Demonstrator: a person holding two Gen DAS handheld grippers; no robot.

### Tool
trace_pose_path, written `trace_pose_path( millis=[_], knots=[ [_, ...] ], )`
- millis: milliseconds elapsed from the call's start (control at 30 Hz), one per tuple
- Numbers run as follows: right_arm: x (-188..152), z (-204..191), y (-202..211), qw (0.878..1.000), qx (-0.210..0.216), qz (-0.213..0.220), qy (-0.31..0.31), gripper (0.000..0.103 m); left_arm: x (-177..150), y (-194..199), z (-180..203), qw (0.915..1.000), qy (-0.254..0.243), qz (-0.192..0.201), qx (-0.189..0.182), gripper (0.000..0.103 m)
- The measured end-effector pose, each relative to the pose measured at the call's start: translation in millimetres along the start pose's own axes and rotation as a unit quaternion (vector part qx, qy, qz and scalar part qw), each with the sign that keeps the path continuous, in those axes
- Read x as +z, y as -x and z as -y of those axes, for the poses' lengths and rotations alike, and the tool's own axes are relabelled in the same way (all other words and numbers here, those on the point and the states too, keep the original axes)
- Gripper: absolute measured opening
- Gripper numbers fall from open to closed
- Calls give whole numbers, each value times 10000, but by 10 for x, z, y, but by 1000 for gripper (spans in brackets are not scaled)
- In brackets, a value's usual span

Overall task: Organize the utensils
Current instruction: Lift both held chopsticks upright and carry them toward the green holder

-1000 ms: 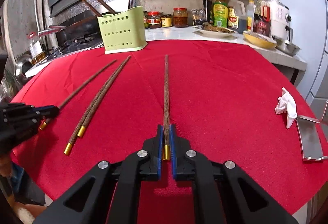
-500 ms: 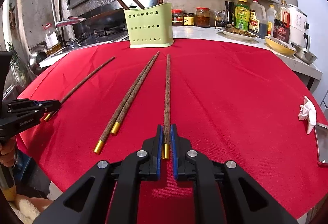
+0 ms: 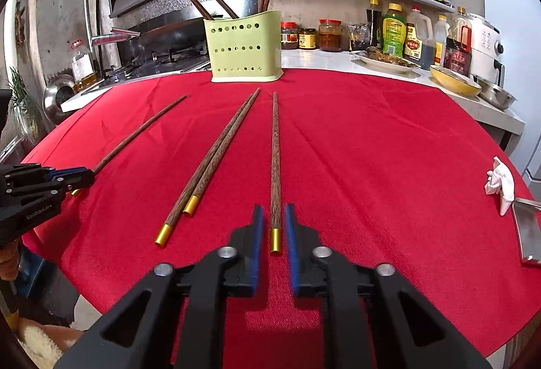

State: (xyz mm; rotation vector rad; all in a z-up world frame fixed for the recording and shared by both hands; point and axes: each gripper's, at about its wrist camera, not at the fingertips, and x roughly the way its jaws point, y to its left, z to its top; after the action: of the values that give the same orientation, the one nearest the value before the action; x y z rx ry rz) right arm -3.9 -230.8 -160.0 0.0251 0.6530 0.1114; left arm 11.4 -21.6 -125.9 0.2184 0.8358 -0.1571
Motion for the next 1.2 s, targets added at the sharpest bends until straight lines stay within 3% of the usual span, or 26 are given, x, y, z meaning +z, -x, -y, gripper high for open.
trace_pose_path(
  millis=[133,400,700,867,1033,1200],
  knots=[
    [32,17,18,10000,30,-4,-63,7,2,32,-72,9996,142,18,-251,7],
    [365,39,384,9980,-3,632,-76,7,285,469,-266,9954,409,769,-406,7],
    [1013,76,764,9907,-43,1362,3,7,817,1119,-434,9807,401,1855,-465,7],
    [1369,83,941,9863,-62,1650,66,7,1078,1339,-487,9740,337,2189,-482,7],
    [1653,70,1021,9848,4,1733,86,7,1220,1385,-519,9722,299,2274,-471,7],
    [1787,12,927,9847,-86,1728,181,7,1267,1218,-572,9756,343,2089,-580,7]
  ],
)
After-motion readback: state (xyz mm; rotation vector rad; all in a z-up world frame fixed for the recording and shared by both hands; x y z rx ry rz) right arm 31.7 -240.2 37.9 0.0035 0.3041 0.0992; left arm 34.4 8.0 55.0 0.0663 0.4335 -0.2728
